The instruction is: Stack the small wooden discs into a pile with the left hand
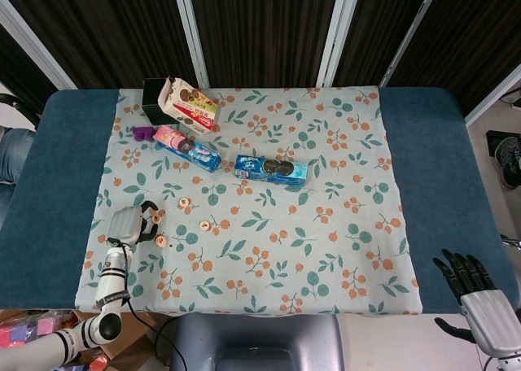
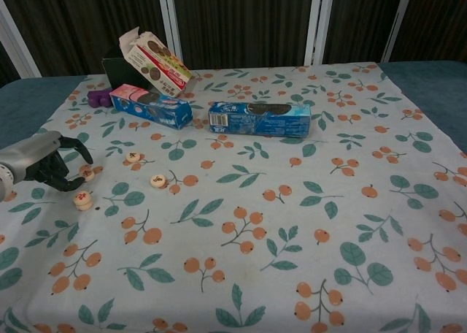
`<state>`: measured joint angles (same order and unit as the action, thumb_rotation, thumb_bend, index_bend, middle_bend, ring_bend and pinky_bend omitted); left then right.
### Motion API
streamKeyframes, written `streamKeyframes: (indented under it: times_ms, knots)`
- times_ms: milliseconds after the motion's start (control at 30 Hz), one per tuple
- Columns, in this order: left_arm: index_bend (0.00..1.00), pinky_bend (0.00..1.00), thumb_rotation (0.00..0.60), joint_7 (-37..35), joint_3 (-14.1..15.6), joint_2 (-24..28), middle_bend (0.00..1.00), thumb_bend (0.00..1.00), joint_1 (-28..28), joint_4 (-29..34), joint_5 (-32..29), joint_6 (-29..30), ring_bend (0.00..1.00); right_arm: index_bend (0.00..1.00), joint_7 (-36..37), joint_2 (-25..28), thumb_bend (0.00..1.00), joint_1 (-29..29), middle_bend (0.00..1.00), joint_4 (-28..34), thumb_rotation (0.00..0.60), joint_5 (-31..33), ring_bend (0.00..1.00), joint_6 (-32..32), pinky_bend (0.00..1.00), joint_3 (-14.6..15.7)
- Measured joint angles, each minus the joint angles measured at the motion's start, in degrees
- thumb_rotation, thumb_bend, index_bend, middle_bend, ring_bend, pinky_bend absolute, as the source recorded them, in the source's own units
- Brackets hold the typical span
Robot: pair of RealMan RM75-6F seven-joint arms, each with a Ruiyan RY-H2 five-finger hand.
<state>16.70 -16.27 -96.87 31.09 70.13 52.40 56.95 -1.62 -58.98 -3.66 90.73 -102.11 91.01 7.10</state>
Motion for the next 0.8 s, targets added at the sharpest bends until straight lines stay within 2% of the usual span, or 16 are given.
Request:
streamKeyframes:
  times_ms: [433,800]
  knots:
    - [0.42,1.00,0.600,0.09,0.52,-3.12,1.00,0.40,1.60,-5.49,-0.62,-0.67,1.00,0.00,0.25,0.19,0.14,-0.16,0.00,0.04,0.600,0.01,0.00,0.22,0.00,0.06]
    - [0.52,1.00,0.600,-1.57,0.43,-4.48,1.00,0.40,2.41,-8.74,0.18,-1.25,1.00,0.00,0.02,0.14,0.14,-0.16,0.00,0.12,0.600,0.04,0.00,0.08,0.00,0.06]
